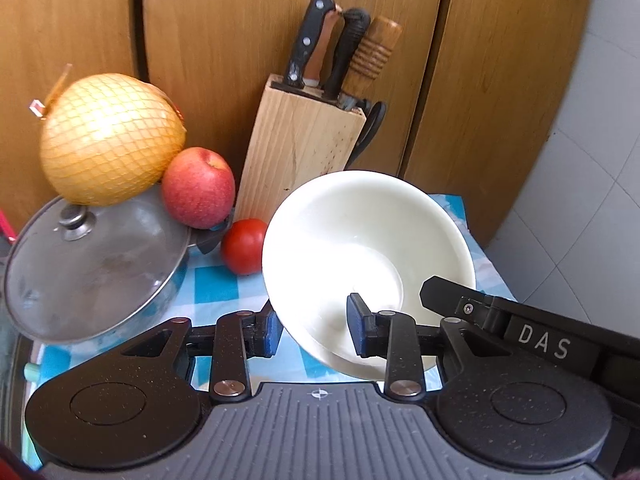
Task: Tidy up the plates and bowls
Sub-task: 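Lift the cream bowl with both grippers and carry it toward the bowl stack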
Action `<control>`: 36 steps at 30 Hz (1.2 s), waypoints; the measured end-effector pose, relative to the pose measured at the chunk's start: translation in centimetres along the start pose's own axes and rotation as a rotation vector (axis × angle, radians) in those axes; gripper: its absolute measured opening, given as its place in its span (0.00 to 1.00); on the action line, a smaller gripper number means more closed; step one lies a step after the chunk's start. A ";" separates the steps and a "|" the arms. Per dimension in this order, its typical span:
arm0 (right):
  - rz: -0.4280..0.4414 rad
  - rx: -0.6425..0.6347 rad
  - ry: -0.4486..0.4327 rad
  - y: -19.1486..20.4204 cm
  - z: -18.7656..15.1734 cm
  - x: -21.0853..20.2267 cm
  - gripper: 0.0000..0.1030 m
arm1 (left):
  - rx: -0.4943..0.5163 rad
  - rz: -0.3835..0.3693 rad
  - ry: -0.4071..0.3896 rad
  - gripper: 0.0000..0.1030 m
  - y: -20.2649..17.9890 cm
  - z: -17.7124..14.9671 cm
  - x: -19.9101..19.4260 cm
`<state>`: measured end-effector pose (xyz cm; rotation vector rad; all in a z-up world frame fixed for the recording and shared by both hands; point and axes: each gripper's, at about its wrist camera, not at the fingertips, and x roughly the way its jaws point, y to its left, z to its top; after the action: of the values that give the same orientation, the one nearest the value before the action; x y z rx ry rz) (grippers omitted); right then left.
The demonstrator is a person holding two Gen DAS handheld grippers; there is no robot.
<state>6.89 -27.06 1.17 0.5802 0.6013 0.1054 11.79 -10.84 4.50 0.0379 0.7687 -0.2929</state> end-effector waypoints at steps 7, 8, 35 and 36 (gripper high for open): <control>0.009 -0.036 0.000 1.4 -2.3 -1.9 0.10 | -0.023 -0.014 -0.010 0.40 1.0 -2.2 -2.5; 0.012 -0.039 0.005 1.5 -2.6 -2.1 0.10 | -0.027 -0.015 -0.012 0.41 1.2 -2.5 -2.8; 0.055 -0.108 0.074 3.7 -8.2 -4.8 0.10 | -0.102 -0.006 -0.039 0.42 3.0 -8.9 -8.0; 0.055 -0.110 0.078 3.7 -8.4 -4.9 0.10 | -0.103 -0.006 -0.037 0.42 3.0 -9.1 -8.0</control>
<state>-1.56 -21.13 0.03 0.4878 0.6507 0.2124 0.97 -4.67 3.25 -0.0668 0.7467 -0.2585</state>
